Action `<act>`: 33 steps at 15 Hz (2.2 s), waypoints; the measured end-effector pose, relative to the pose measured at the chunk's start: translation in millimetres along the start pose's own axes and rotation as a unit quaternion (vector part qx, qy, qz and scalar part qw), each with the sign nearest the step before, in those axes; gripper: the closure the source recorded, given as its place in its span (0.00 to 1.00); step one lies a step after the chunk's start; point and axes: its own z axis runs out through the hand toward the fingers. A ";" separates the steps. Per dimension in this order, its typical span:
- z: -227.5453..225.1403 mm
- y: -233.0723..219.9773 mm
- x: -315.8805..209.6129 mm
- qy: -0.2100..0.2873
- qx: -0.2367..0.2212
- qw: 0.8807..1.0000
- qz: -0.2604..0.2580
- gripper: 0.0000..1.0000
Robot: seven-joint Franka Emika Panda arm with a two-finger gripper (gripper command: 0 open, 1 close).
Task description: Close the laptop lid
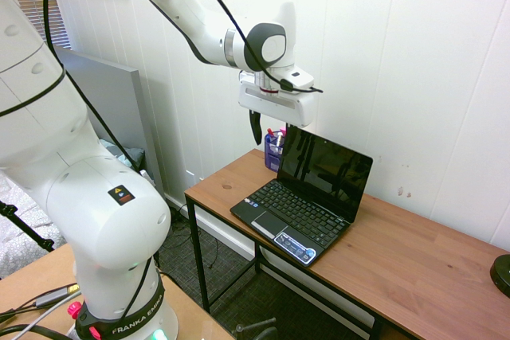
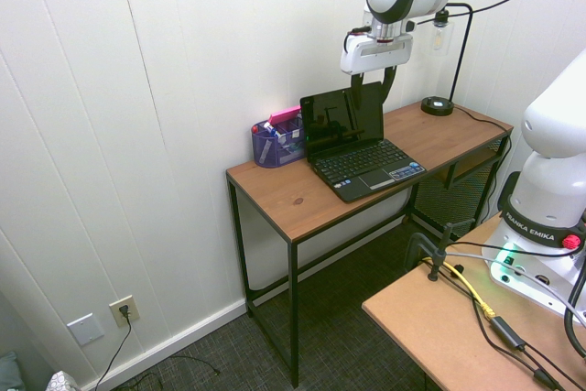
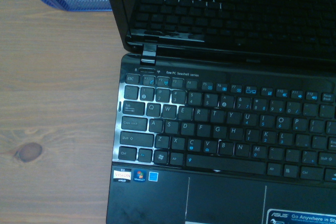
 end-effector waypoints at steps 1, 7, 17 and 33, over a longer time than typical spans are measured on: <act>0.3 0.2 -0.1 -0.001 -0.001 1.000 0.000 0.00; -22.2 -30.0 25.5 0.037 0.004 0.999 0.025 0.00; 3.8 -80.0 152.5 0.063 0.015 0.994 0.089 0.00; 57.4 -104.1 199.1 0.025 -0.007 0.992 0.121 1.00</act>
